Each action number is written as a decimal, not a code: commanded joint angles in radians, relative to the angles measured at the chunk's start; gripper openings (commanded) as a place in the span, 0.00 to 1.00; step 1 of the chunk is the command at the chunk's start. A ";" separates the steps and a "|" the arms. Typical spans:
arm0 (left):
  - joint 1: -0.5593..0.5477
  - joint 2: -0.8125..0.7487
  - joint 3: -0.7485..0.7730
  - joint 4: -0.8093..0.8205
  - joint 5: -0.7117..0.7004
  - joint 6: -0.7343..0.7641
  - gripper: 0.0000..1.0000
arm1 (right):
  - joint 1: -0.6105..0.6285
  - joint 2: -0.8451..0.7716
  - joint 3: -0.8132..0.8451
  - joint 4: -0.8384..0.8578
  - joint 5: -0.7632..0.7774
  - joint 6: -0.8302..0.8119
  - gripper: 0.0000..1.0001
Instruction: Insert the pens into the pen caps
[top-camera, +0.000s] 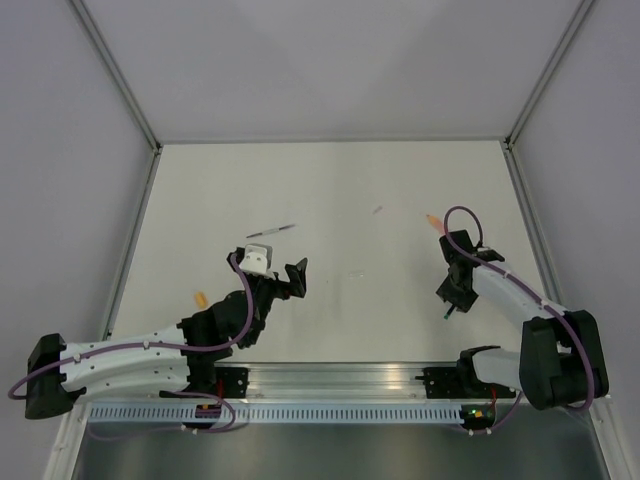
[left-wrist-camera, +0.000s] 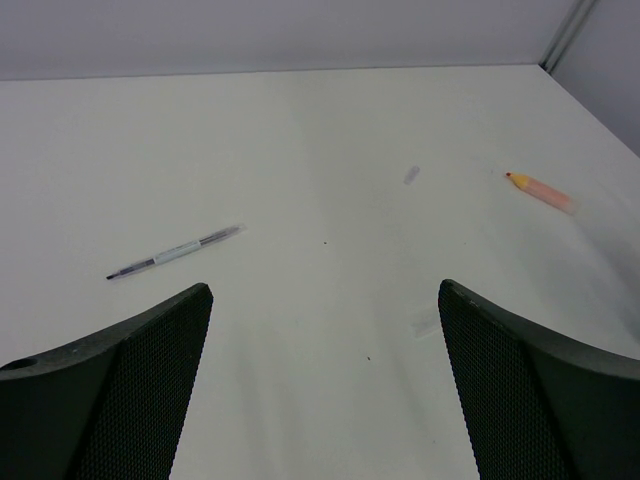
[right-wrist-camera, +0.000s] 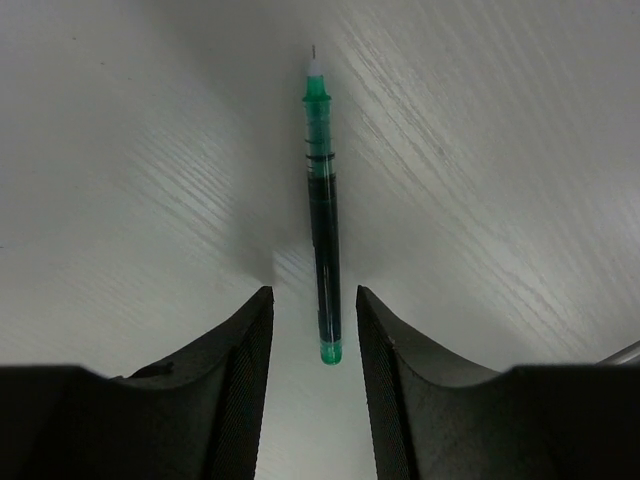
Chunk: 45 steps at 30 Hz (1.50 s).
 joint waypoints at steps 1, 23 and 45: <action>-0.001 -0.003 0.006 0.034 -0.036 0.030 1.00 | -0.022 -0.019 -0.042 0.061 -0.010 0.013 0.45; -0.003 -0.005 0.009 0.038 0.195 0.008 0.99 | -0.022 -0.052 0.158 0.154 -0.107 -0.193 0.00; 0.003 0.057 0.085 0.026 0.695 -0.196 0.98 | 0.330 -0.715 -0.334 1.248 -0.696 -0.153 0.00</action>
